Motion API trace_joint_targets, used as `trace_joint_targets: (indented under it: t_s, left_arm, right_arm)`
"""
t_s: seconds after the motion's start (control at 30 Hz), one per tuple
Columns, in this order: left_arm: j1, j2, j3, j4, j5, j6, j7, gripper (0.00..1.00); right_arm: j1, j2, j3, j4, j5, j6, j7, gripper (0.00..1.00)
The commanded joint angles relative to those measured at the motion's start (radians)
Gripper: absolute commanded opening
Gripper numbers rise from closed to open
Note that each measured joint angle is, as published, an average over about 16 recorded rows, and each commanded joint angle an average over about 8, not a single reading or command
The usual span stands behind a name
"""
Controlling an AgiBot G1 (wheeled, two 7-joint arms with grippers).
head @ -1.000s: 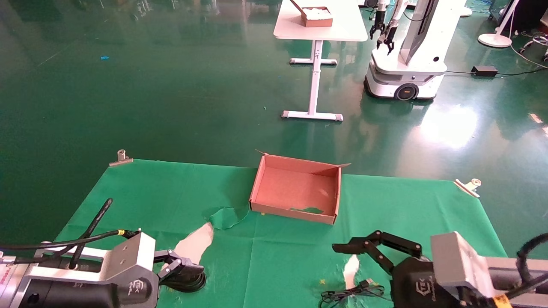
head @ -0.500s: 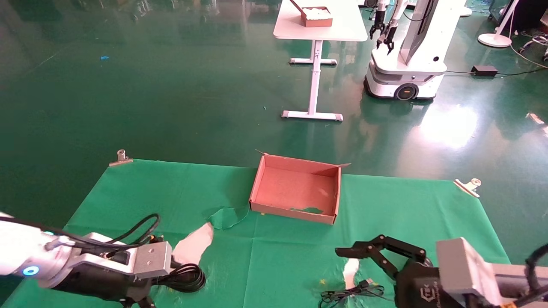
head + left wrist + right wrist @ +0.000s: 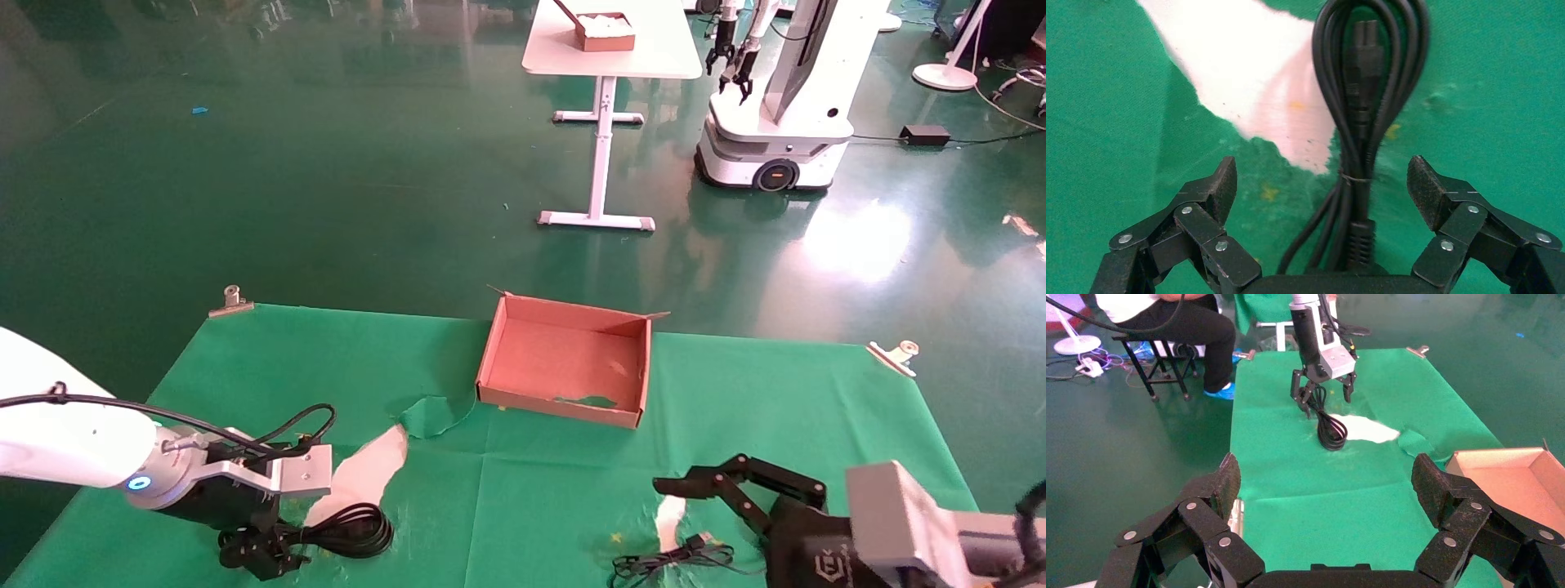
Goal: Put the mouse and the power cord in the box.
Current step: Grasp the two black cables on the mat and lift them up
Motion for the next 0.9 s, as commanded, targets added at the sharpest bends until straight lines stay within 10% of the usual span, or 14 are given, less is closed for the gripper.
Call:
trace_joint_targets:
  t_s: [0.03, 0.47, 0.9]
  left_arm:
    - [-0.005, 0.021, 0.010, 0.031, 0.022, -0.024, 0.009, 1.00]
    - [-0.033, 0.060, 0.010, 0.140, 0.021, -0.049, 0.063, 1.00]
    - [-0.049, 0.077, 0.008, 0.198, 0.017, -0.057, 0.100, 1.00]
  right_arm:
    - [-0.003, 0.002, 0.001, -0.002, 0.000, 0.002, -0.003, 1.00]
    - [0.235, -0.183, -0.245, -0.088, -0.614, 0.051, -0.008, 1.00]
    - [0.361, -0.387, -0.323, -0.407, -0.806, 0.173, -0.142, 1.00]
